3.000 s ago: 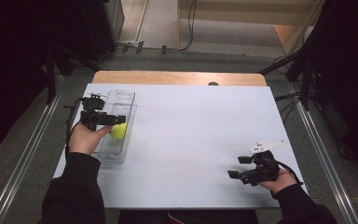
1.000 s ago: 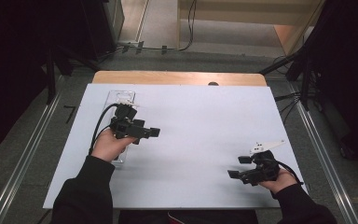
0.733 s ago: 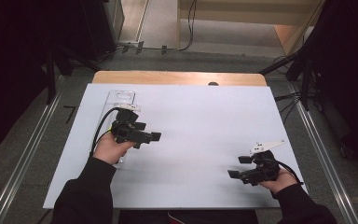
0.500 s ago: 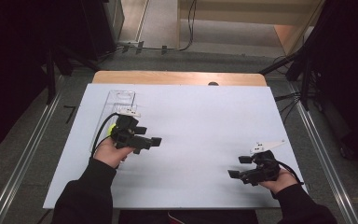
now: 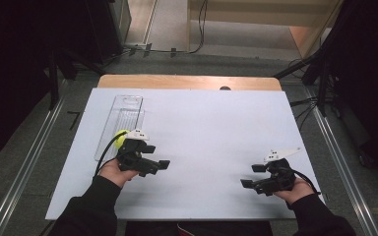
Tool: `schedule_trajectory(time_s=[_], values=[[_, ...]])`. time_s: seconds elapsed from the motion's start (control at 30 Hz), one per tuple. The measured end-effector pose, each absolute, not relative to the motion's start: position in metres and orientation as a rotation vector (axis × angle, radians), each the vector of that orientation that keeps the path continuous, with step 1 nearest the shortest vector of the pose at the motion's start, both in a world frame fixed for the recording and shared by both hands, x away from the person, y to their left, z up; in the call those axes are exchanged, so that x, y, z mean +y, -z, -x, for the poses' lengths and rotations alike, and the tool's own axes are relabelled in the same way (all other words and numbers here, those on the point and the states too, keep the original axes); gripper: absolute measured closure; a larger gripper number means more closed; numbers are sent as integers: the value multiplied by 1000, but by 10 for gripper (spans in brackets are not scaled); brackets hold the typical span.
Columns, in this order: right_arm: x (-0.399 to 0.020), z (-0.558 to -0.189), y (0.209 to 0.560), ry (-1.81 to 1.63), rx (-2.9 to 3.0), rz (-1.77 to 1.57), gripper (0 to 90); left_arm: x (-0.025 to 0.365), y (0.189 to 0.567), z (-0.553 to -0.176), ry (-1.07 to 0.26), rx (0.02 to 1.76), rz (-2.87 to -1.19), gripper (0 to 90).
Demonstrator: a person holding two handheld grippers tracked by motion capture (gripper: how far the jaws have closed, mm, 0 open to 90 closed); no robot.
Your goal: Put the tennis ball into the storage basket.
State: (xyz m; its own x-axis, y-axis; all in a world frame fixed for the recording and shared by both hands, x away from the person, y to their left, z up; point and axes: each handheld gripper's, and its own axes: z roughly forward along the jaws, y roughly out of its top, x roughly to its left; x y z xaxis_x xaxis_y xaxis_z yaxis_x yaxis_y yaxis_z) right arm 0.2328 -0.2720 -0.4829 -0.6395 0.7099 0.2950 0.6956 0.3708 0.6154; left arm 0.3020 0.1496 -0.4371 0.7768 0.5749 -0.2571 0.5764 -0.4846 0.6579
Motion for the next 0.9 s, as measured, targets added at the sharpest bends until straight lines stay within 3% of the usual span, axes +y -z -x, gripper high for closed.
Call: schedule_trajectory(time_s=[0.9], values=[[-271,-233,483,-1139,2587,-1326,196,165,458,-277,14,830,-2256,172]])
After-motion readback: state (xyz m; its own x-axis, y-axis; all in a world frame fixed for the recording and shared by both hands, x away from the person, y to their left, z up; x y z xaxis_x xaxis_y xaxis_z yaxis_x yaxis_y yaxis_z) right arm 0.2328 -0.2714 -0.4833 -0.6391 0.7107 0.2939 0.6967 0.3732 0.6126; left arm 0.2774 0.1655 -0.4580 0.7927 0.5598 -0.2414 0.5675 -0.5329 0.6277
